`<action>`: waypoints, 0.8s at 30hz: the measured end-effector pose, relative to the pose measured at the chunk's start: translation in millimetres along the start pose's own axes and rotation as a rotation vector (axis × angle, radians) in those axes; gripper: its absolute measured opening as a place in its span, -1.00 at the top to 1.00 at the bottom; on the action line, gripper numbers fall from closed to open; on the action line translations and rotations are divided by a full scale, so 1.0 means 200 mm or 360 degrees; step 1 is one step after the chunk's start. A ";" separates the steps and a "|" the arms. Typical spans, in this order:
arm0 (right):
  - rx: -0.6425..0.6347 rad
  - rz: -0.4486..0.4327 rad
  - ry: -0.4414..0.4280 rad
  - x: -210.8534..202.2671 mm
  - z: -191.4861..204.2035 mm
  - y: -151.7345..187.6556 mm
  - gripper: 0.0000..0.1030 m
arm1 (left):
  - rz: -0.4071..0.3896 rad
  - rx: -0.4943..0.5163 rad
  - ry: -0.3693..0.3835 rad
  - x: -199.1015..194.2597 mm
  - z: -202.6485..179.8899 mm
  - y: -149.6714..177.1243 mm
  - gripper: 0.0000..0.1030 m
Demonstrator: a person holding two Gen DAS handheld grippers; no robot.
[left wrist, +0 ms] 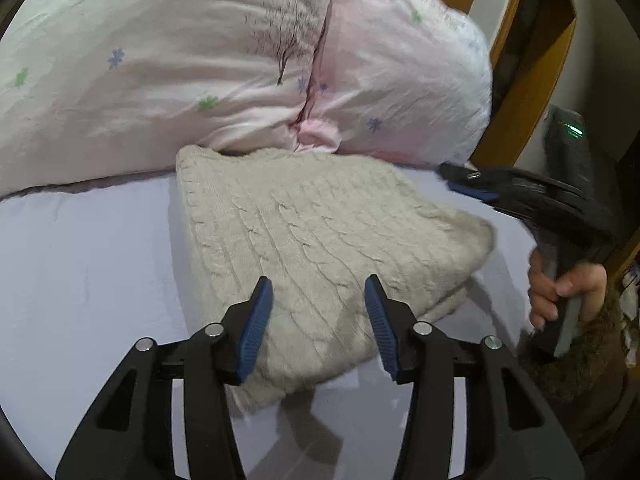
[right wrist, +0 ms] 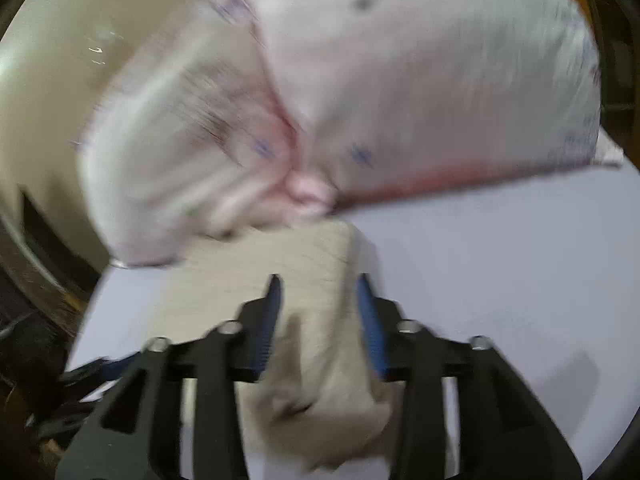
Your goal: Fold small clothes
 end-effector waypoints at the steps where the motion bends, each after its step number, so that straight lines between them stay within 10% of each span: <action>1: -0.0055 -0.0032 -0.0030 -0.07 0.04 0.03 0.02 | -0.0016 0.0005 -0.0002 -0.02 0.00 0.01 -0.12; 7: -0.0304 -0.0082 0.0142 -0.09 0.17 0.22 0.09 | -0.0044 -0.0071 -0.0027 -0.11 0.04 0.05 -0.28; 12: 0.0099 -0.0098 -0.0031 -0.20 0.02 0.23 -0.01 | -0.0099 -0.0127 -0.0016 -0.21 0.08 0.08 -0.45; 17: 0.0265 0.0249 -0.0556 -0.14 0.13 0.43 -0.02 | -0.0161 -0.0190 0.0002 -0.25 0.12 0.08 -0.47; 24: 0.0437 0.0547 -0.0532 0.24 0.33 0.60 0.04 | -0.0205 -0.0273 -0.0072 -0.38 0.17 0.14 -0.49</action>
Point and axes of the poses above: each gripper's, at about its wrist camera, not at the fingertips, and x roughly the way its jaws point, z to its left, y to its underside, the point moved 1 cm from there along x, roughly the way its jaws point, and after that the axes turned 9 degrees about x, right-handed, at the moved point
